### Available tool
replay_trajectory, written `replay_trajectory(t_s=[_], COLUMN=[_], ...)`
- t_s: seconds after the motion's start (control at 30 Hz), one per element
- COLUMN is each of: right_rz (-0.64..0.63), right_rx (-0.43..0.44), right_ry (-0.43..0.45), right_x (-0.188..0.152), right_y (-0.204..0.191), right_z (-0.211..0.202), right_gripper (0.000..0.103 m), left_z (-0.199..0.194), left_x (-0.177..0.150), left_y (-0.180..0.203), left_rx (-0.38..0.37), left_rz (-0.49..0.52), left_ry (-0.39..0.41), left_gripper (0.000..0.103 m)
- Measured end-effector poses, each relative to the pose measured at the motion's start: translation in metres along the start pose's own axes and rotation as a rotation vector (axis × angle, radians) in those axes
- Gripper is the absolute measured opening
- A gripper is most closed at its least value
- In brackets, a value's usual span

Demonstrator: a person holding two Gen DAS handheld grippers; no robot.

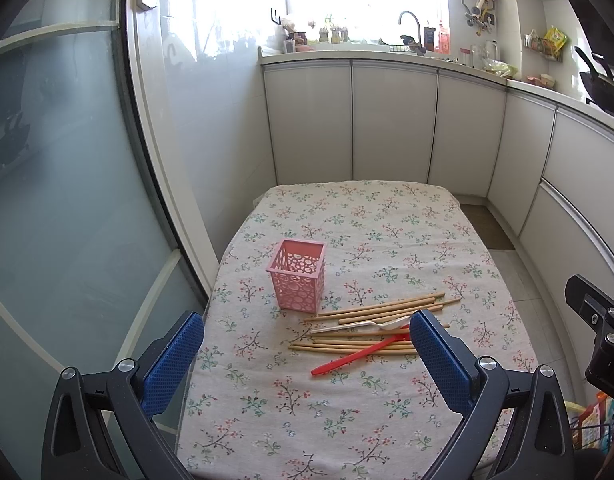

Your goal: Organize utensils

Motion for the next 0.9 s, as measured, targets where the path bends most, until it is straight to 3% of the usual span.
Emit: replay_trajectory(t_s=[0.9], right_rz=[-0.003], right_rx=[0.000], right_ry=[0.001], right_x=[0.0002], right_y=[-0.0006], right_z=[-0.0010], right_gripper=[0.103], left_z=[-0.0015], left_x=[-0.0001], left_y=[-0.0006], left_rx=[0.007], left_rz=[0.003], left_ry=[0.008], left_gripper=[0.103])
Point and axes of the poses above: each gripper's, at about its wrist camera, not at the fingertips, and z roughly the way its jaws point, y to its right, x to its top, the point moved 9 cm from there along z, roughly the way its jaws point, and after that the axes turned 3 degrees about -y, right-handed, at the moved point
